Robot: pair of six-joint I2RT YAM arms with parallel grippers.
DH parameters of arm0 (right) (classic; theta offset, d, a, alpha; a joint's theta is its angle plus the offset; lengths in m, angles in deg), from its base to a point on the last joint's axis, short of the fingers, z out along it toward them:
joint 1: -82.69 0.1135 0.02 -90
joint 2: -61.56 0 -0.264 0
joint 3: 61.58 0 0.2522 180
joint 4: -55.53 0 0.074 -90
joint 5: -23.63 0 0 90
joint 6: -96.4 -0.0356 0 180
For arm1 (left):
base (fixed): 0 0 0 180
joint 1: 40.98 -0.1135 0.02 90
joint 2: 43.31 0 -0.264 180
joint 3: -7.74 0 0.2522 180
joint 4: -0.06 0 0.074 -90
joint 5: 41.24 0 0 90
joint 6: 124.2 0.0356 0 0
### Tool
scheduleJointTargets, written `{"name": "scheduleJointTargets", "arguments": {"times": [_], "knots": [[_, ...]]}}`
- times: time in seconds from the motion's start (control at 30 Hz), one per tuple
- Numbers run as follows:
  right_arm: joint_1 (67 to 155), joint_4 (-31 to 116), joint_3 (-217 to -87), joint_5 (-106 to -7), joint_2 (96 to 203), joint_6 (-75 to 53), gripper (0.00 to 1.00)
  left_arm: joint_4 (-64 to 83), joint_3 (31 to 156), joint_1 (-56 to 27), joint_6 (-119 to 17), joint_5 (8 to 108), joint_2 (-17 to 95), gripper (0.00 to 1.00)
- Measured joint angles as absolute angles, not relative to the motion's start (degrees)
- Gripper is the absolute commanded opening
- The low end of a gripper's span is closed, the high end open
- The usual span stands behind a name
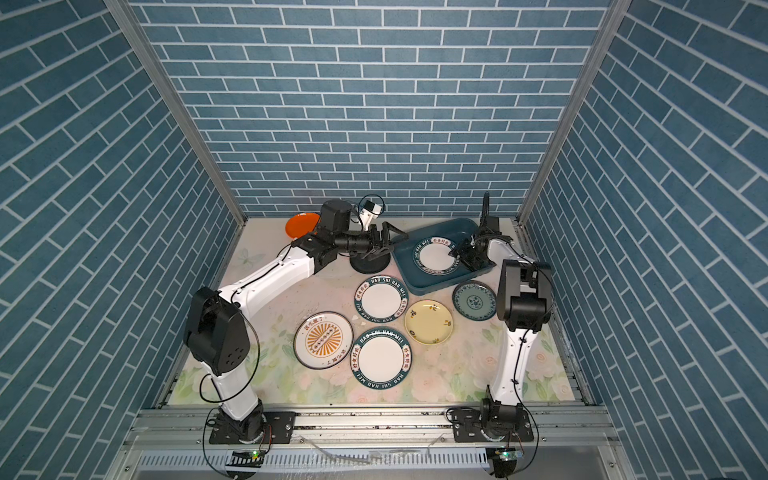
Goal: Place the plates into the plastic bin on the countertop
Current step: 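Release the green-rimmed plate in the bin and lift the right gripper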
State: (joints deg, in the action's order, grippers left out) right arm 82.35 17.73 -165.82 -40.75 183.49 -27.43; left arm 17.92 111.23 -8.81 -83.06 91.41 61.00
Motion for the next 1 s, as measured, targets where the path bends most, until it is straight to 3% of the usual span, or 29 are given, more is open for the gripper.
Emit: {"name": "scheduleJointTargets", "arguments": {"times": [0.5, 0.63, 0.83, 1.0], "knots": [[82.28, 21.89, -165.82, -42.08, 175.76, -24.63, 0.72, 19.56, 106.16, -9.1, -83.21, 87.89, 57.65, 1.0], [82.39, 22.46, -165.82, -41.69, 174.51, -24.74, 0.77, 20.13, 101.63, -9.91, -83.5, 85.2, 53.48, 1.0], [83.64, 22.3, -165.47, -41.01, 169.18, -24.45, 0.95, 20.57, 91.65, -12.95, -84.87, 80.53, 44.3, 1.0], [86.98, 19.64, -165.42, -39.55, 162.6, -21.96, 0.99, 23.06, 84.24, -15.11, -85.05, 76.9, 36.85, 1.0]]}}
